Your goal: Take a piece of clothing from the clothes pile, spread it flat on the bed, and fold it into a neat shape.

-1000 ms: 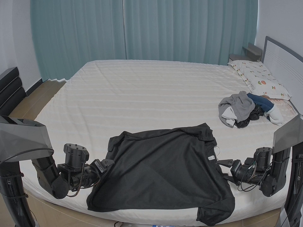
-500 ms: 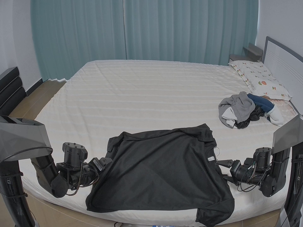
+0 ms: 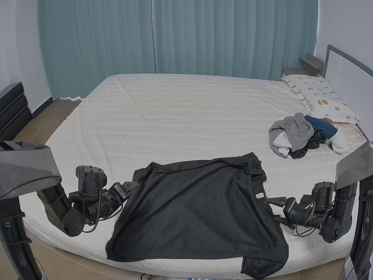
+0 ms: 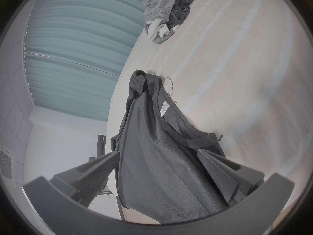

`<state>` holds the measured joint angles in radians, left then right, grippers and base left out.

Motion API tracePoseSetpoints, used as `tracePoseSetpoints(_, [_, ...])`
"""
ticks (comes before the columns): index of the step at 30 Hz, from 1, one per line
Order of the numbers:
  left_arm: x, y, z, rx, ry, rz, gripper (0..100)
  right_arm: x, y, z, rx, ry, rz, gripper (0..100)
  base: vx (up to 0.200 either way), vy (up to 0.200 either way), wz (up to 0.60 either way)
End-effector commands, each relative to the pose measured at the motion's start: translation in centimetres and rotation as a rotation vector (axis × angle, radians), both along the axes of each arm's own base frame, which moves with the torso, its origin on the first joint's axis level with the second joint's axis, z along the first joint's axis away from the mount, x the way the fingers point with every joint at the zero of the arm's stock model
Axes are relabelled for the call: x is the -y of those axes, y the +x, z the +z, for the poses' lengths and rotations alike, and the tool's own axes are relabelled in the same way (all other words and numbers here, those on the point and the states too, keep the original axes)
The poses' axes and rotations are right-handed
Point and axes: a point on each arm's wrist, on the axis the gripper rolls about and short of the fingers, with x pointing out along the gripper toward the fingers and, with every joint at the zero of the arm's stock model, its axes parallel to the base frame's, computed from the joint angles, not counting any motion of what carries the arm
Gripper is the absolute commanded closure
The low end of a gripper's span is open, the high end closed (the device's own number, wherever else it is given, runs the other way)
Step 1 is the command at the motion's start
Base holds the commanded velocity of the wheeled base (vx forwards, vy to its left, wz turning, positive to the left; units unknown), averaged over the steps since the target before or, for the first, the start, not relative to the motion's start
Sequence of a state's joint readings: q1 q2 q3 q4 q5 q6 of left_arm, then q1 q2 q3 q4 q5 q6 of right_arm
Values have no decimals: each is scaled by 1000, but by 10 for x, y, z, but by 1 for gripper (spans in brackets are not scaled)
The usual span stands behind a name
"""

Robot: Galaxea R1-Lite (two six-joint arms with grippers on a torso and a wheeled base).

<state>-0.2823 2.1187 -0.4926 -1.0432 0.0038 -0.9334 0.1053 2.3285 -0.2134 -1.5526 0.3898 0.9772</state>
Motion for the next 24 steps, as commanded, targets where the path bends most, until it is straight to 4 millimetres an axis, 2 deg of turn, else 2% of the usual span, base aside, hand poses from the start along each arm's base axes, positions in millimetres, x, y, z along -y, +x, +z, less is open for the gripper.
tracePoseSetpoints(1, [2,24,14,90,-14,26,0,0,1,1,10,1,0,0,0,0,0])
tracePoseSetpoints(7, [-1,67,2,146,8,42,0,-1,0,0,7,1,2,0,0,0,0])
tracePoseSetpoints(10, [5,88,-17,144,72,9,0,-1,0,0,7,1,3,0,0,0,0])
tracePoseSetpoints(11, [6,89,-17,146,72,8,0,0,0,0,7,1,2,0,0,0,0])
tracePoseSetpoints(15, [13,124,-36,157,78,9,0,0,0,0,8,0,2,0,0,0,0])
tracePoseSetpoints(17, [13,125,-37,157,79,10,0,-1,0,0,7,1,3,0,0,0,0])
tracePoseSetpoints(18, [12,140,-51,164,89,43,0,-1,0,0,8,0,4,0,0,0,0])
tracePoseSetpoints(19, [10,146,-58,164,96,67,0,-1,0,0,6,-1,3,0,0,0,0])
tracePoseSetpoints(24, [13,145,-69,146,134,96,0,-1,0,0,7,-2,5,0,0,0,0])
